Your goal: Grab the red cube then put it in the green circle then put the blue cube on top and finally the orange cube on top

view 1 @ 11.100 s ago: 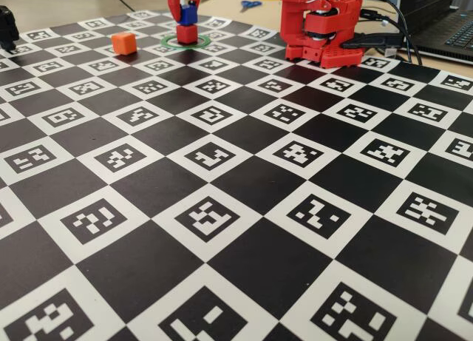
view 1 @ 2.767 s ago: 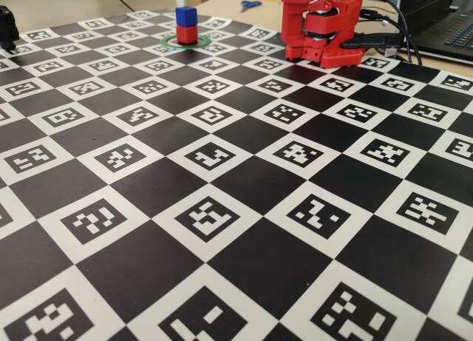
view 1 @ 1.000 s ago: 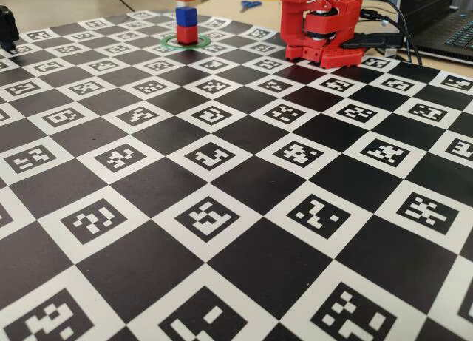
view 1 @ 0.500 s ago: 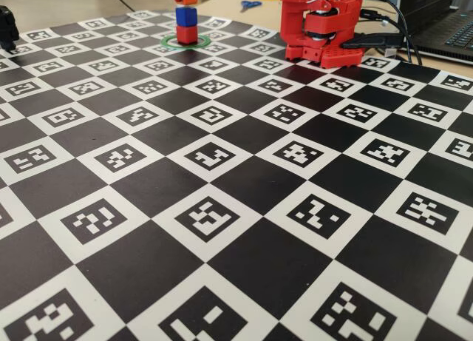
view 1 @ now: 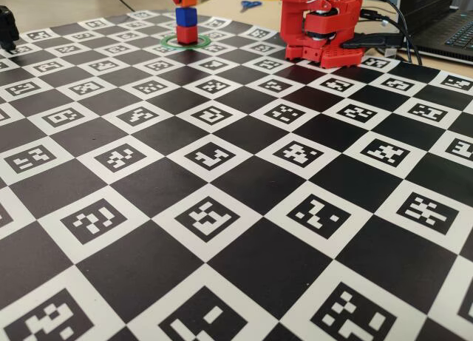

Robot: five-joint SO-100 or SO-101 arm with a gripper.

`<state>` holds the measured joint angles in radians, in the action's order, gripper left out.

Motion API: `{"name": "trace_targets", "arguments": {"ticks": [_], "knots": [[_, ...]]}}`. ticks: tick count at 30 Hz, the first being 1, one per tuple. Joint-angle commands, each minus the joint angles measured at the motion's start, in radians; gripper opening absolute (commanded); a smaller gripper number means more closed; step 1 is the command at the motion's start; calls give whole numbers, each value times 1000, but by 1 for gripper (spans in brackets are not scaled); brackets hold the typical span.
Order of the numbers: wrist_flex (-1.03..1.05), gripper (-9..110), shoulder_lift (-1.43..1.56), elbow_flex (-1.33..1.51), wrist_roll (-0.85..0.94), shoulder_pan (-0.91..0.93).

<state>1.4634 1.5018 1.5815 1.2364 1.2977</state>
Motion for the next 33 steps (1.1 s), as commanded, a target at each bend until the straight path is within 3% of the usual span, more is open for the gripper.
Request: {"name": "trace_targets", "arguments": {"ticks": [1,11,24,33], "knots": [[-9,11,58,-12,9,18],[-14,13,55,-8,12,26],[-21,40,55,0,-2,26],[51,47,74,-80,-21,23]]}}
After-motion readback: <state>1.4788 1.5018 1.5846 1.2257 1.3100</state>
